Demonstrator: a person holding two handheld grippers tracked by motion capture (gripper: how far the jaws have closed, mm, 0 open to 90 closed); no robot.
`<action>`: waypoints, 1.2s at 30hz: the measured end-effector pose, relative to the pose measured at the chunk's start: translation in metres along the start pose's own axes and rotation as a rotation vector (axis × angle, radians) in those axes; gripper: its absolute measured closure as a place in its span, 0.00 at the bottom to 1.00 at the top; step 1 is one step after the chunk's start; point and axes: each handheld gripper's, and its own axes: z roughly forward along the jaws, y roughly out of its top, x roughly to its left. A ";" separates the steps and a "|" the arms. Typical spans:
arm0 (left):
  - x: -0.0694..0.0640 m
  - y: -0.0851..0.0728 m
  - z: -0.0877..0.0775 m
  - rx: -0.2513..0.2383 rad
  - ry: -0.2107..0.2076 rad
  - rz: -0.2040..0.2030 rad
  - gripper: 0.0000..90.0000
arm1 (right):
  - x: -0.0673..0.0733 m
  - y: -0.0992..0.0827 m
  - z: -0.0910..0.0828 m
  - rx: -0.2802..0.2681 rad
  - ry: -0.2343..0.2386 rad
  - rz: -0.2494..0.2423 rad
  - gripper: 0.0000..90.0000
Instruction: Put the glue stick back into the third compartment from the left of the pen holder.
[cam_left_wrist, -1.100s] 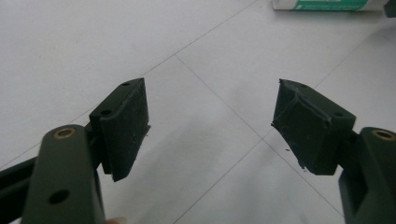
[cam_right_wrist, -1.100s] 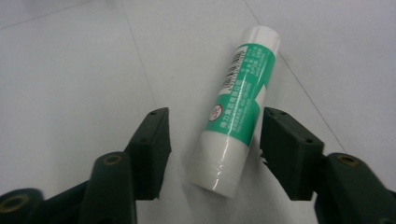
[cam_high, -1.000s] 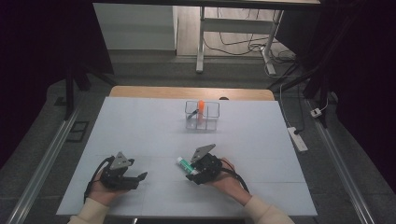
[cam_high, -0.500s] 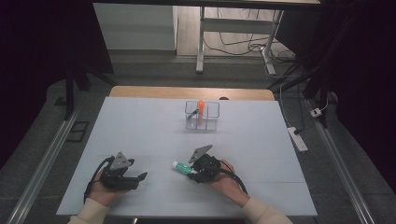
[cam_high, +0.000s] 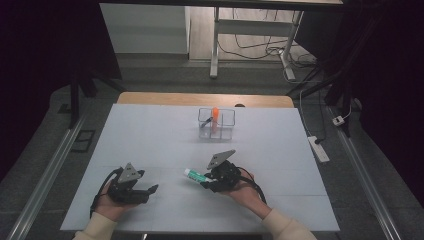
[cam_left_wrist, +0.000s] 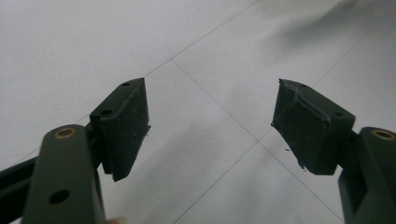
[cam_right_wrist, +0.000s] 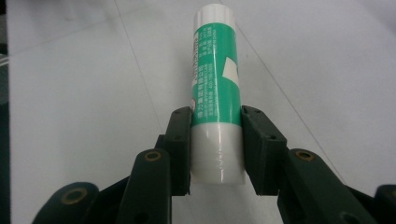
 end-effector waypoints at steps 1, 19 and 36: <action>0.000 0.000 0.000 -0.001 0.001 0.002 0.30 | 0.000 0.001 -0.001 -0.009 0.003 0.001 0.72; -0.013 0.008 -0.003 -0.029 0.002 0.059 0.29 | 0.002 0.004 -0.005 -0.047 0.066 0.008 0.72; -0.038 0.026 0.006 -0.024 0.000 0.153 0.29 | 0.007 0.007 -0.002 -0.065 0.113 0.009 0.72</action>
